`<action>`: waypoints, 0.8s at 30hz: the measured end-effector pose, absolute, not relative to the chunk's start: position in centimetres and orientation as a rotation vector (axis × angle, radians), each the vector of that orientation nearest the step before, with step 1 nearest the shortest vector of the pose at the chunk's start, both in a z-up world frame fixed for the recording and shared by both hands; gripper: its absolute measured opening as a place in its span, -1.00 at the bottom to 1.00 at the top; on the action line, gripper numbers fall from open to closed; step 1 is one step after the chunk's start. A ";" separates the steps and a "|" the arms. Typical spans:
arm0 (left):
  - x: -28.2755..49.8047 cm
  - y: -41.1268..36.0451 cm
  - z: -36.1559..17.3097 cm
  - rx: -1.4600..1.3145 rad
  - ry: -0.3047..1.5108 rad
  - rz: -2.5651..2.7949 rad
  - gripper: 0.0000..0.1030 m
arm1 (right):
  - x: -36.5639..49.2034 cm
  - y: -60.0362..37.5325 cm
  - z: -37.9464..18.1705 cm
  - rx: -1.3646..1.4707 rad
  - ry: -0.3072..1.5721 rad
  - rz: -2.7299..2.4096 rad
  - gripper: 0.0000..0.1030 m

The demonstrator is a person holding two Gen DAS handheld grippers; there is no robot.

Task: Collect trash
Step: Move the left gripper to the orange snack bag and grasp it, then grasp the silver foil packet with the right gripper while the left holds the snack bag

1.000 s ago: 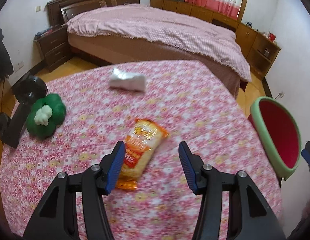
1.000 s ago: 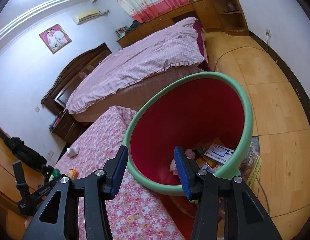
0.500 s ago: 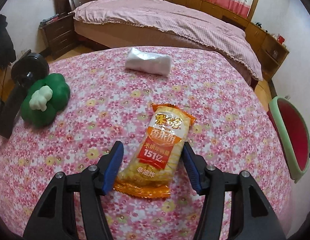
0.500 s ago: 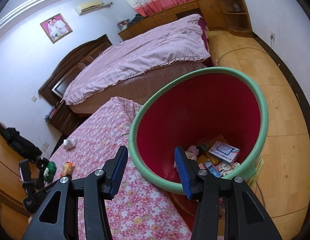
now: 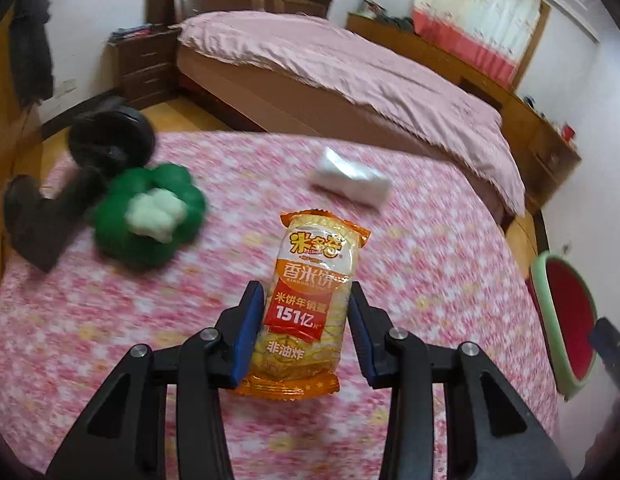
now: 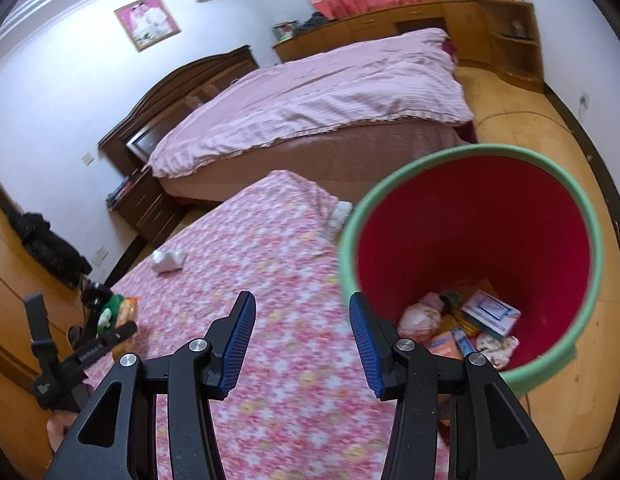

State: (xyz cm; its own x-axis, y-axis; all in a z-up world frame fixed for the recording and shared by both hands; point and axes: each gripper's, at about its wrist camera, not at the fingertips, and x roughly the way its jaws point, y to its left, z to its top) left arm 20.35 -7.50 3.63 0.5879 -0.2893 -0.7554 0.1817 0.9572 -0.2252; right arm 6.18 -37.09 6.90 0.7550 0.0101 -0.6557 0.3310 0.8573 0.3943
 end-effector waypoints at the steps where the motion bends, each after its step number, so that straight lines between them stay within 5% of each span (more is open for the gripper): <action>1: 20.4 -6.7 4.0 -0.136 0.889 -0.253 -0.17 | 6.8 -36.4 7.1 0.508 0.702 -0.169 -0.03; 14: 21.2 2.0 4.8 -0.221 0.780 0.001 -0.17 | 15.9 -27.7 6.9 0.400 0.739 0.014 -0.02; 24: 20.9 5.5 4.5 -0.288 0.751 0.094 -0.17 | 23.4 -22.2 4.1 0.379 0.785 0.062 0.30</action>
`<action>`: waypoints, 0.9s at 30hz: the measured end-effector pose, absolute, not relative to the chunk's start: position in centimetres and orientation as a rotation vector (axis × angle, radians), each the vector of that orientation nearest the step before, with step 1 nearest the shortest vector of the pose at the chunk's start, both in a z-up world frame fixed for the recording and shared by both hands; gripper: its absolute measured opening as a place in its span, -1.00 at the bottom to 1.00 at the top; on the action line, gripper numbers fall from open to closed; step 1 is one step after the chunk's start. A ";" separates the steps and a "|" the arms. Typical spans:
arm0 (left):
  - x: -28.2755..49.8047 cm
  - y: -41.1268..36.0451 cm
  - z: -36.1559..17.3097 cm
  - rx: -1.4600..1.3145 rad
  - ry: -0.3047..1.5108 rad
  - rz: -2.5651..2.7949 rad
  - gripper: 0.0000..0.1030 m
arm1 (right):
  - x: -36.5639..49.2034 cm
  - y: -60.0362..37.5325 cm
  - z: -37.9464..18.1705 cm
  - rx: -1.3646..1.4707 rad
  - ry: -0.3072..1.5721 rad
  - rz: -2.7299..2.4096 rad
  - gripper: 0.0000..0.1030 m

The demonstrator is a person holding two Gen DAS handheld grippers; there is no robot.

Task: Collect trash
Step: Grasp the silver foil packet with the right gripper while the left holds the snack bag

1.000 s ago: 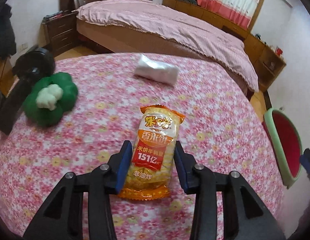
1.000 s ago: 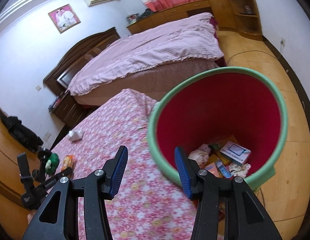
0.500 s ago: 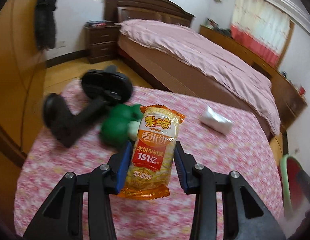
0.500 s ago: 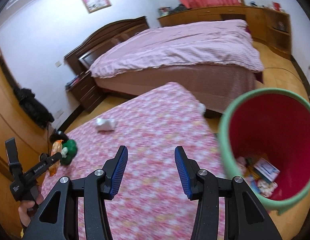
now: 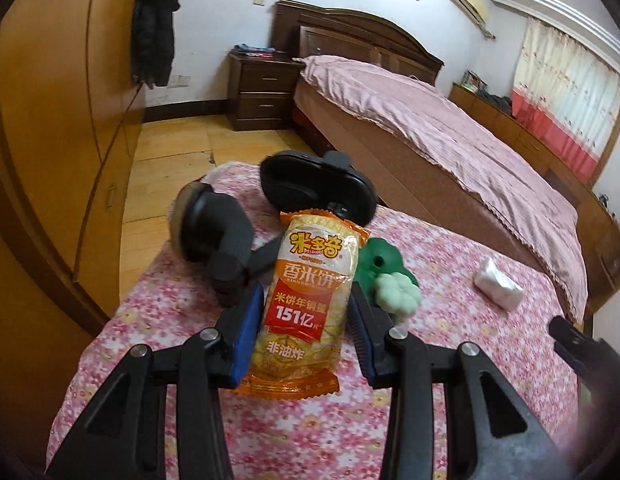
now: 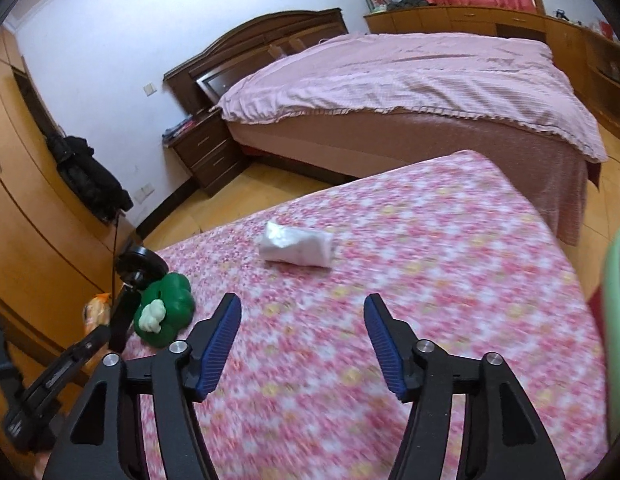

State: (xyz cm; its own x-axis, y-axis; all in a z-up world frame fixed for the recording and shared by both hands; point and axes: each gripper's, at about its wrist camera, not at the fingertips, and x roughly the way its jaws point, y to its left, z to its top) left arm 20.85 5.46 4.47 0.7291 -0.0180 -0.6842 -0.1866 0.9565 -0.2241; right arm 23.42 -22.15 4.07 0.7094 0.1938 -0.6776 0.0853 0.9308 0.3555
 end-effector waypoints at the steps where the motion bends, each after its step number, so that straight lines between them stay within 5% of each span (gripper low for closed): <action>1: 20.9 5.8 4.4 -0.293 0.749 0.102 -0.17 | 24.2 -21.7 3.7 0.375 0.790 0.056 0.31; 11: 21.4 7.0 3.3 -0.375 0.773 0.083 -0.17 | 29.4 -19.2 2.3 0.337 0.791 -0.054 0.54; 21: 21.6 7.0 3.0 -0.410 0.782 0.045 -0.17 | 32.8 -18.4 0.0 0.299 0.867 -0.122 0.54; 27: 21.4 6.5 3.4 -0.421 0.777 0.016 -0.17 | 31.9 -18.8 -0.2 0.307 0.840 -0.137 0.36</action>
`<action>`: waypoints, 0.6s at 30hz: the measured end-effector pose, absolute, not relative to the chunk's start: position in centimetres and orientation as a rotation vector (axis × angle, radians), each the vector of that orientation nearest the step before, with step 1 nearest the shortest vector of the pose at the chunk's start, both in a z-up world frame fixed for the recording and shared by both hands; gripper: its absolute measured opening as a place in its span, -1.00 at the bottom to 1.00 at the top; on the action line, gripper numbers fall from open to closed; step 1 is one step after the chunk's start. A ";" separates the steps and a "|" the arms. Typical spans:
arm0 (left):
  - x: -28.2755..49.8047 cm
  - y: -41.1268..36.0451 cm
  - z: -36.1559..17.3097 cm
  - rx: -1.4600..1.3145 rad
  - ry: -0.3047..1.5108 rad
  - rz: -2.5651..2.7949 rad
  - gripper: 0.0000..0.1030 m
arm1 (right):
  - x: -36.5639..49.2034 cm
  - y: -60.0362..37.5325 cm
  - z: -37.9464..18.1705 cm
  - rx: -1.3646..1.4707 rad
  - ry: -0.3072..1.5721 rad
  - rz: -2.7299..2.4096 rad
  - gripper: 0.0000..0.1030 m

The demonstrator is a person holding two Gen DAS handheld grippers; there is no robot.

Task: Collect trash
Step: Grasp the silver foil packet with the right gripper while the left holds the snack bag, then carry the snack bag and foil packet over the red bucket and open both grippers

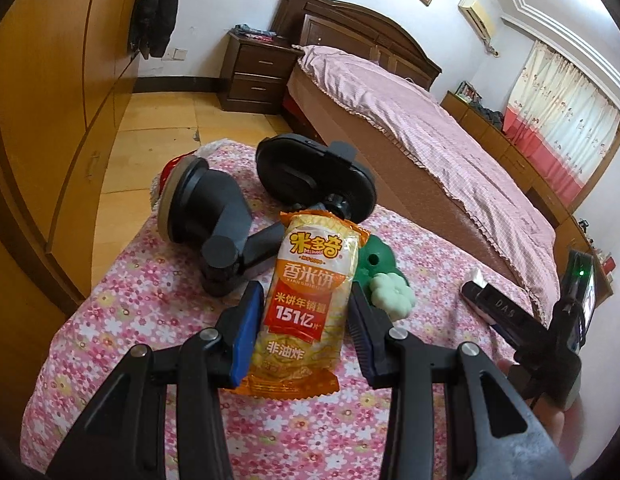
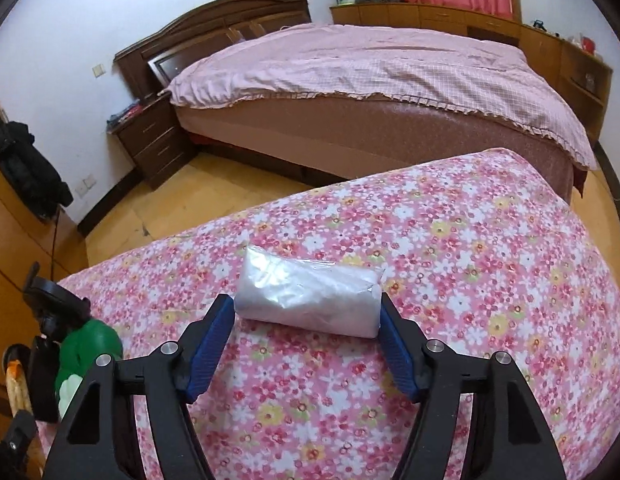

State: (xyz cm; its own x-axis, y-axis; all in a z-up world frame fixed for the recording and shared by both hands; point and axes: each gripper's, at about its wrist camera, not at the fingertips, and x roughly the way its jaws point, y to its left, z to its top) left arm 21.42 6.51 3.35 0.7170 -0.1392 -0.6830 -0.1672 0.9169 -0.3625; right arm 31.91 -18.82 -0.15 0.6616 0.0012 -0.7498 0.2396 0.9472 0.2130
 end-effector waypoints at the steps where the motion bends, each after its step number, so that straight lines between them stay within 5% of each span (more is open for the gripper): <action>1: 21.3 6.4 3.5 -0.421 0.773 0.011 -0.17 | 31.4 -19.0 -0.2 0.315 0.842 -0.137 0.35; 18: 19.9 3.2 4.6 -0.340 0.730 -0.071 -0.18 | 20.3 -20.9 3.2 0.359 0.833 -0.048 0.36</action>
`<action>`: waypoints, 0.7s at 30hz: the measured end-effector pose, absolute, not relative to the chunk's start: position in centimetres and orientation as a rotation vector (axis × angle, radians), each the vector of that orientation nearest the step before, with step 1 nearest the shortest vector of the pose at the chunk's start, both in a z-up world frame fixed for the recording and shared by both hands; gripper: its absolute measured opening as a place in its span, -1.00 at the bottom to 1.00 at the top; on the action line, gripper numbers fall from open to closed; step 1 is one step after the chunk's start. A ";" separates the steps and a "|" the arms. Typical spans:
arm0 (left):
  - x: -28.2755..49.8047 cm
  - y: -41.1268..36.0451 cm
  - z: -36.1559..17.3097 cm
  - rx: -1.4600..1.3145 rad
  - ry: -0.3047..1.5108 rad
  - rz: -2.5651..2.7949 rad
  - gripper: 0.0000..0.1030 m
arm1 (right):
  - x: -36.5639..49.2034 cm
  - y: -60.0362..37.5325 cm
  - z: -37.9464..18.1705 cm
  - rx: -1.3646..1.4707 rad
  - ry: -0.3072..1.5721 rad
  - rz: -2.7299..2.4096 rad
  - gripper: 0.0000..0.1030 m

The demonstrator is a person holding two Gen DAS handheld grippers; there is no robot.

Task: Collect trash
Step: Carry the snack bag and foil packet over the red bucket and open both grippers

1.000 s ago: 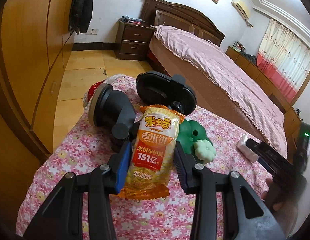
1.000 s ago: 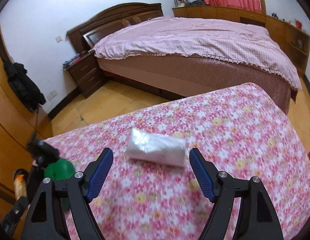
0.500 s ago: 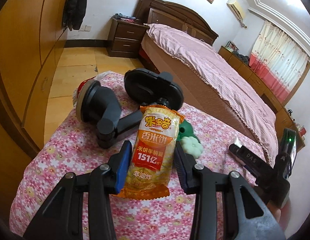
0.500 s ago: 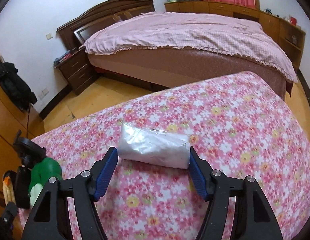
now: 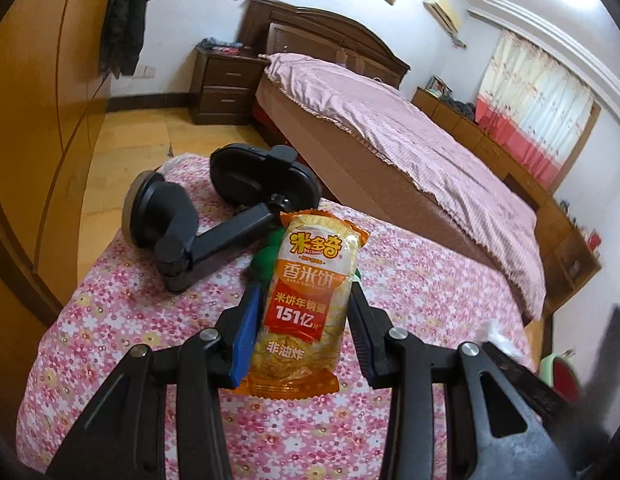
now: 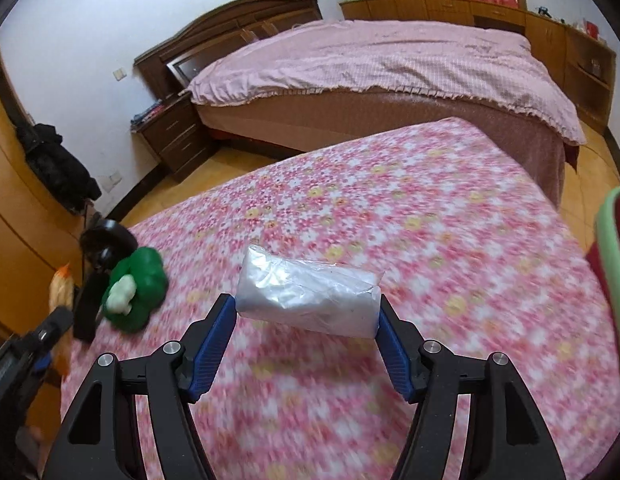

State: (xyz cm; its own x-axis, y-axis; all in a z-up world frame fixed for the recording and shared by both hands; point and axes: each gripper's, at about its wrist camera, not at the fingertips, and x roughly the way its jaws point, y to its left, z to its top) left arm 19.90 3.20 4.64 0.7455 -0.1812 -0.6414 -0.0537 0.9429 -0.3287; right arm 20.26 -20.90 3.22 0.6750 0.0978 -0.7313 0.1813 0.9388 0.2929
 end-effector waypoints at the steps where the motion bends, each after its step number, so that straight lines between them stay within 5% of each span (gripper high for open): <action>1: 19.9 2.9 4.6 -0.328 0.726 -0.069 -0.18 | 19.6 -21.2 3.5 0.365 0.828 -0.048 0.36; 21: 15.9 -2.7 8.0 -0.190 0.671 -0.177 -0.17 | 6.4 -29.1 5.4 0.485 0.745 -0.126 0.36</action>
